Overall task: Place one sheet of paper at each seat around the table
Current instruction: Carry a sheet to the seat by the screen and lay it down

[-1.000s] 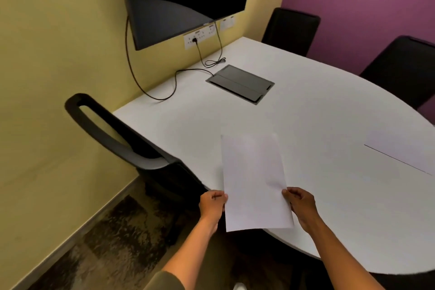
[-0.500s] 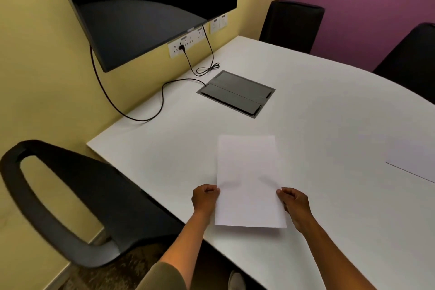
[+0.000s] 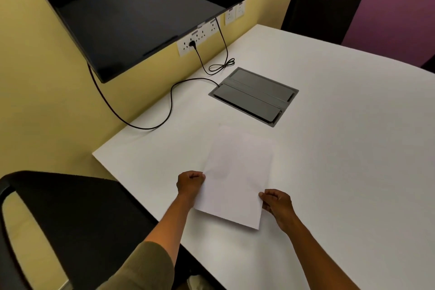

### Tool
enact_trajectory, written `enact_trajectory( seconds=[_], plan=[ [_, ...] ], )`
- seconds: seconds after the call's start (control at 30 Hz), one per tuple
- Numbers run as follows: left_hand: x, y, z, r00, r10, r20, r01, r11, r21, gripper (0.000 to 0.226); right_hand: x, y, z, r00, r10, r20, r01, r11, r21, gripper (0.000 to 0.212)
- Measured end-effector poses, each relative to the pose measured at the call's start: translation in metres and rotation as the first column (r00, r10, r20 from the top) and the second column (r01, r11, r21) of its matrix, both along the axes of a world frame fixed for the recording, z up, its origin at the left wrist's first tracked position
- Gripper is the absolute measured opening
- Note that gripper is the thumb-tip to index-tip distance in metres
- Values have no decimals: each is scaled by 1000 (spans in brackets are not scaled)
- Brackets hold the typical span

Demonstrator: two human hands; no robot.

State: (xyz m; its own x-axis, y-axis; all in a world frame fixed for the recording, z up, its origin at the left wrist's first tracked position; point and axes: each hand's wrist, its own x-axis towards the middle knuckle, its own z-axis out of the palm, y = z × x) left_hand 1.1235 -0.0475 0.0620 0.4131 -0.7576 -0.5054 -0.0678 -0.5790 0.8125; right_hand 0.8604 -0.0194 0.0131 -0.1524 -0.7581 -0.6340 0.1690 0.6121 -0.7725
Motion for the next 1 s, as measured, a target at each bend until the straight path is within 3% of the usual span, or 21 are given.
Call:
enact_trajectory(
  seconds=[0.57, 0.7, 1.0],
  plan=[
    [90, -72, -16, 995, -46, 87, 44, 999, 22, 10, 101, -35, -23, 1000, 12, 19, -14, 994, 109, 19],
    [116, -86, -15, 995, 24, 92, -24, 1000, -5, 10, 130, -48, -33, 1000, 6, 20, -9, 989, 146, 8],
    [169, -72, -15, 980, 172, 100, -171, 985, -14, 14, 177, -54, -52, 993, -14, -114, 38, 976, 215, 10]
  ],
)
